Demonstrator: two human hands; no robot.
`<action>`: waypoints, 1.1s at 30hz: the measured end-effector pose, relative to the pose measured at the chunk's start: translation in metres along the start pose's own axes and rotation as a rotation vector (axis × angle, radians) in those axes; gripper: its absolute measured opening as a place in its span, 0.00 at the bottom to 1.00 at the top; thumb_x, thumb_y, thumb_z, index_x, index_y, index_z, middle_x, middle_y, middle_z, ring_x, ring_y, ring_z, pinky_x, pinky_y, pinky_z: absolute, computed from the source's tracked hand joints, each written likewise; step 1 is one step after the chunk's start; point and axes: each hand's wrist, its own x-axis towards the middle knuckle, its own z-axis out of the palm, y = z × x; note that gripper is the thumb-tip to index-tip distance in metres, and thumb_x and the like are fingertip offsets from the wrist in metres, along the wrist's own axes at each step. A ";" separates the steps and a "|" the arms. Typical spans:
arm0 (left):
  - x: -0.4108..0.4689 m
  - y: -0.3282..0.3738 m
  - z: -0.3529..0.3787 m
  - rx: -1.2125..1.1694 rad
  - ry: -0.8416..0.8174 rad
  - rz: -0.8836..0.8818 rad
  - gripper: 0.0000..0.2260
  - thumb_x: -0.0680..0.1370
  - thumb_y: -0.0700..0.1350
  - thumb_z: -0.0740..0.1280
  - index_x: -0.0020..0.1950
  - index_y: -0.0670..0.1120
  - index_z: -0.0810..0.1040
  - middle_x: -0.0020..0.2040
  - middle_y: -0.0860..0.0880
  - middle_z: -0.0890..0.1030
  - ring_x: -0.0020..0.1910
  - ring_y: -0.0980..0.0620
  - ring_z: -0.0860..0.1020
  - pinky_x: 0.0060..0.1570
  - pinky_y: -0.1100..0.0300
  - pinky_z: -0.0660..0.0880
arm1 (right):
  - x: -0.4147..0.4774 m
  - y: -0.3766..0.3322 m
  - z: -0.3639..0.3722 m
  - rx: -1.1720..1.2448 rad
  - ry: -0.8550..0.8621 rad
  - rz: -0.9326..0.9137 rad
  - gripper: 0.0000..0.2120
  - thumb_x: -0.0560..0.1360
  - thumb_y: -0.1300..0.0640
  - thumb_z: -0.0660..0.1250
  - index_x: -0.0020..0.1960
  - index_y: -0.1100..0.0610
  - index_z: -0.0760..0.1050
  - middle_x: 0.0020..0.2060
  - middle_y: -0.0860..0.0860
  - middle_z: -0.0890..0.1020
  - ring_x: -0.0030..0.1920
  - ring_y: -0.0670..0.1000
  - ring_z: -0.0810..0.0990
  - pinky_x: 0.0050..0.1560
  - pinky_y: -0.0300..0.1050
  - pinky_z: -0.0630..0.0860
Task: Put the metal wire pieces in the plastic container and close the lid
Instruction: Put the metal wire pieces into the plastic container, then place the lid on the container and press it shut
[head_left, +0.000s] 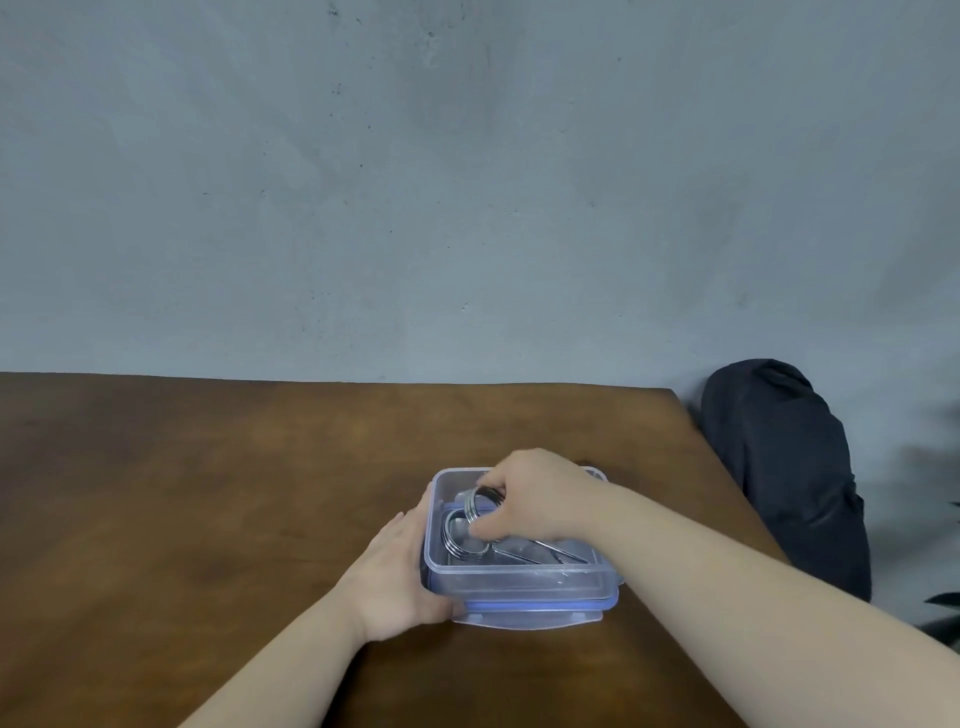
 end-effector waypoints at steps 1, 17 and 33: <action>0.000 -0.001 0.000 -0.003 -0.001 -0.001 0.47 0.61 0.57 0.81 0.76 0.65 0.63 0.64 0.65 0.79 0.66 0.57 0.77 0.72 0.38 0.69 | 0.001 0.003 0.004 -0.030 -0.016 0.019 0.17 0.69 0.42 0.72 0.35 0.56 0.78 0.27 0.49 0.75 0.30 0.50 0.72 0.33 0.49 0.69; 0.001 -0.008 0.002 0.035 -0.023 -0.010 0.50 0.61 0.57 0.79 0.79 0.63 0.59 0.61 0.71 0.76 0.65 0.60 0.73 0.75 0.41 0.66 | -0.046 0.018 0.009 0.005 0.054 -0.036 0.22 0.77 0.33 0.63 0.44 0.52 0.81 0.43 0.50 0.85 0.45 0.51 0.82 0.51 0.56 0.81; -0.015 -0.020 0.021 0.375 -0.109 -0.042 0.62 0.57 0.86 0.55 0.86 0.57 0.51 0.83 0.55 0.36 0.82 0.51 0.31 0.81 0.55 0.36 | -0.057 0.022 0.005 -0.308 0.118 -0.135 0.15 0.84 0.49 0.63 0.39 0.51 0.68 0.40 0.46 0.71 0.43 0.52 0.72 0.45 0.50 0.73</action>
